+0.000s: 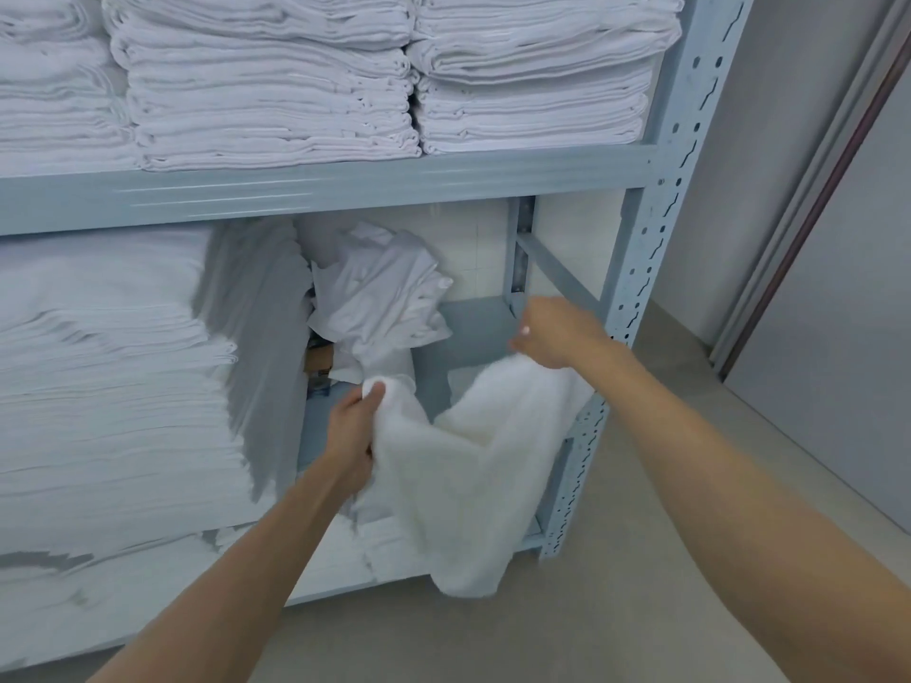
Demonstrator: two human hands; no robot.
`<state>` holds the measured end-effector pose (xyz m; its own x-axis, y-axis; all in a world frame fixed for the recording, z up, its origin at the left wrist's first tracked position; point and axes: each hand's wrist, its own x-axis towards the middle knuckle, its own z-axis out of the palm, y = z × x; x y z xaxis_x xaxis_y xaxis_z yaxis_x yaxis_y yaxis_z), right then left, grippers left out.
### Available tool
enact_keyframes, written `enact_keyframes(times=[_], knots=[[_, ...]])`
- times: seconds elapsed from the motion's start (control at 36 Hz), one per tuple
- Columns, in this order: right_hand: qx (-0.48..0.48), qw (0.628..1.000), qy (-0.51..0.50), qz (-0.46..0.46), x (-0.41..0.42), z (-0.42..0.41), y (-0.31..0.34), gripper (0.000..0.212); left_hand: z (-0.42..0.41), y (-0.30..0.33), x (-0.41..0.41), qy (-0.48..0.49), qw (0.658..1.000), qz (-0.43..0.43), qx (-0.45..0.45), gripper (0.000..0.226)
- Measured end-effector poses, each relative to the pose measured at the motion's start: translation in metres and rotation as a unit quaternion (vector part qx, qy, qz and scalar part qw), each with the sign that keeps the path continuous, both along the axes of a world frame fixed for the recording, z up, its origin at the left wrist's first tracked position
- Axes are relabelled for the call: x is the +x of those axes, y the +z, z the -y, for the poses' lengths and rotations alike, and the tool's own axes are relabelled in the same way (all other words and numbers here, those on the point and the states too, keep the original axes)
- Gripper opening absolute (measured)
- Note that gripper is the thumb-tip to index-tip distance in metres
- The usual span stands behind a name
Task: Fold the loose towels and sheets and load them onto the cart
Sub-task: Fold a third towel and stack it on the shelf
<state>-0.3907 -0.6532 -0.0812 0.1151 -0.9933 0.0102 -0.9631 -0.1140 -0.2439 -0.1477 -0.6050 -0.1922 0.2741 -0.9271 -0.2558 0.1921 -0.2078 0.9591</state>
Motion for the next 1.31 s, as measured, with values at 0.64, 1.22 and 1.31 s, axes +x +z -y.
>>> enact_keyframes(times=[0.64, 1.22, 1.31], knots=[[0.153, 0.884, 0.093, 0.432, 0.036, -0.028, -0.101, 0.028, 0.009, 0.104, -0.03, -0.149, 0.977, 0.012, -0.149, 0.033], [0.034, 0.907, 0.034, 0.417, 0.016, -0.02, -0.094, 0.04, 0.016, 0.14, 0.0, -0.154, 0.787, 0.506, -0.317, 0.04], [0.104, 0.881, 0.038, 0.46, 0.01, -0.023, -0.083, 0.067, 0.02, 0.136, -0.002, -0.139, 0.779, 0.522, -0.318, 0.041]])
